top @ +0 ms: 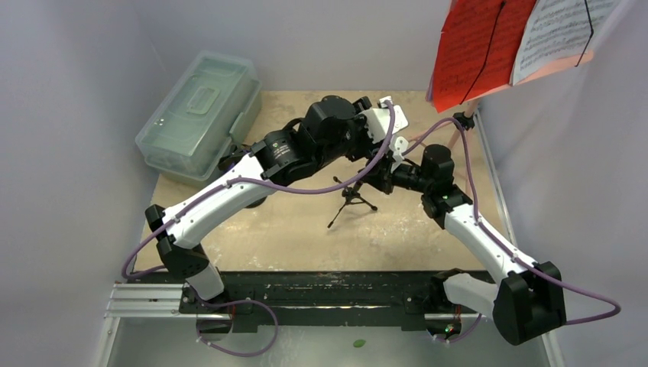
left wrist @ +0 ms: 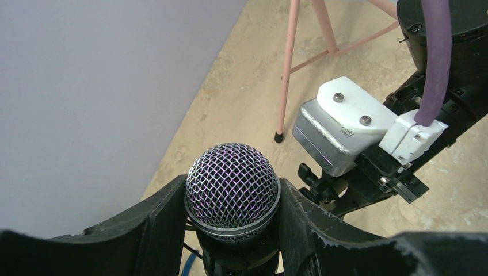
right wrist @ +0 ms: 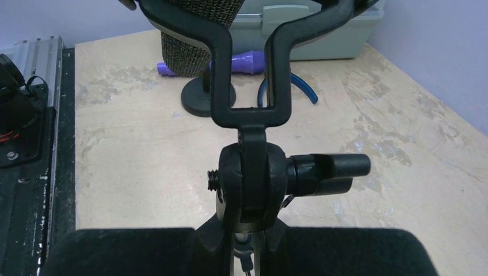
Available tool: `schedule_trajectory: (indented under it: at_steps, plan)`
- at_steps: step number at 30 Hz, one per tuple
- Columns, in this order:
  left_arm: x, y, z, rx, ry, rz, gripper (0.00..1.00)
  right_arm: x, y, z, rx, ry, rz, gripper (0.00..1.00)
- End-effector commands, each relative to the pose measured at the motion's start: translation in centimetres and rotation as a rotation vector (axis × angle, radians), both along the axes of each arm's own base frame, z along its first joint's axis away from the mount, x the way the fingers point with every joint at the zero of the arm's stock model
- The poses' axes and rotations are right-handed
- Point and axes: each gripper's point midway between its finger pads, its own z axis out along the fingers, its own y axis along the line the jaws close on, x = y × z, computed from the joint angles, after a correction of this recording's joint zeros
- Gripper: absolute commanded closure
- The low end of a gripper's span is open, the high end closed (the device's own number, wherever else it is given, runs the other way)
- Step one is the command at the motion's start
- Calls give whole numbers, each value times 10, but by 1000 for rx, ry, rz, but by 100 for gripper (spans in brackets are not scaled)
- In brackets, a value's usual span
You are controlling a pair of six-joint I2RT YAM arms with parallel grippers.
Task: Pack up the instrument practice props
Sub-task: Remove the microphone from the microphone stand.
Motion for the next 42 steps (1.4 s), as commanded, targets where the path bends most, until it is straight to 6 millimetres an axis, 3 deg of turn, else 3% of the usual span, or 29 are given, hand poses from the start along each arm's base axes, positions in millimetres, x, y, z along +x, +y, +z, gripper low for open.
schedule_trajectory:
  at_steps: [1,5,11,18,21,24,28,31,33,38,42]
  plan:
    - [-21,-16,73,-298,-21,-80,100,-8,5,-12,-50,25,25,100]
    - [-42,-17,98,-410,-125,-213,97,-6,5,-14,-55,35,19,100]
    - [-71,-17,117,-422,-283,-374,90,-8,7,-12,-59,30,24,100]
    - [-81,-42,79,-169,-339,-391,89,-9,9,-13,-67,26,28,100]
    - [-74,-47,61,-61,-374,-303,98,-9,9,-15,-70,29,27,100]
    - [-72,-43,81,-162,-374,-252,100,-9,9,-14,-69,30,26,100]
    - [-86,-28,146,-414,-428,-247,100,-8,10,-16,-66,41,24,100]
    - [-104,-30,187,-561,-457,-330,100,-7,10,-17,-65,48,24,100]
    - [-111,-42,193,-576,-449,-392,100,-7,10,-17,-65,50,25,100]
    - [-122,-73,183,-548,-420,-512,100,-8,10,-16,-62,49,22,100]
    - [-133,-86,195,-643,-398,-580,100,-7,11,-18,-62,57,22,100]
